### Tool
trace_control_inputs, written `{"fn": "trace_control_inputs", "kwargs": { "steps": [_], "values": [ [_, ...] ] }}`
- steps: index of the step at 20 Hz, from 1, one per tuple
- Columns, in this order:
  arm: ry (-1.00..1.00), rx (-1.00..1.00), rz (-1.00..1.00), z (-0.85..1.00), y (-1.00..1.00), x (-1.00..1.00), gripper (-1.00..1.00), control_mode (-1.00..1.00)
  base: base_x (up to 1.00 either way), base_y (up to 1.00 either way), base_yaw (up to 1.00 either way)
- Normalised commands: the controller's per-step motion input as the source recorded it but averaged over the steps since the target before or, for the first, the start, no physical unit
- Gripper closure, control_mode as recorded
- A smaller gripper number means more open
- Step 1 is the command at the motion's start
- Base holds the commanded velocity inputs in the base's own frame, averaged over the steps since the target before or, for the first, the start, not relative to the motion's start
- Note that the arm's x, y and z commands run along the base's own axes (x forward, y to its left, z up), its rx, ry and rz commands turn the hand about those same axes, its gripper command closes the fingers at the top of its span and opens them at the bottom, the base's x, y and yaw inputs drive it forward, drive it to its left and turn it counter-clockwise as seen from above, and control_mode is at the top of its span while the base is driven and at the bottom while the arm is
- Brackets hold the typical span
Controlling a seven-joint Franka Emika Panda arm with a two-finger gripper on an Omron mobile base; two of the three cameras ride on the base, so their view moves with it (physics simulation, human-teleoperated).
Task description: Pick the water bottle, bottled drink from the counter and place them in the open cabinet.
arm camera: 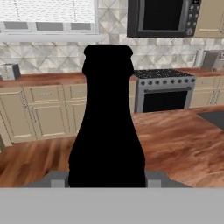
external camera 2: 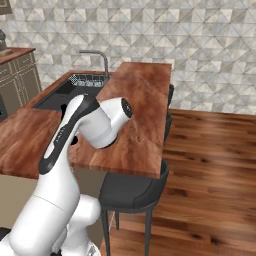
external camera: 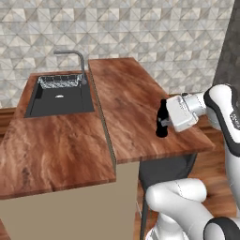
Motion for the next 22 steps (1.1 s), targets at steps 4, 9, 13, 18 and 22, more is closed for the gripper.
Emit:
{"fn": "trace_control_inputs", "kwargs": {
  "steps": [4, 9, 13, 18, 22],
  "values": [
    [0.00, 0.00, 0.00, 0.00, 0.00, 0.00, 1.00, 1.00, -0.45, 0.00, 0.12],
    [0.00, 0.00, 0.00, 0.00, 0.00, 0.00, 1.00, 1.00, -0.03, 0.14, 0.49],
    [0.00, 0.00, 0.00, 0.00, 0.00, 0.00, 1.00, 1.00, 0.00, 0.17, 0.78],
    [0.00, 0.00, 0.00, 0.00, 0.00, 0.00, 1.00, 1.00, -0.01, 0.03, 0.85],
    [0.00, 0.00, 0.00, 0.00, 0.00, 0.00, 1.00, 1.00, 0.00, 0.00, 0.88]
  ]
}}
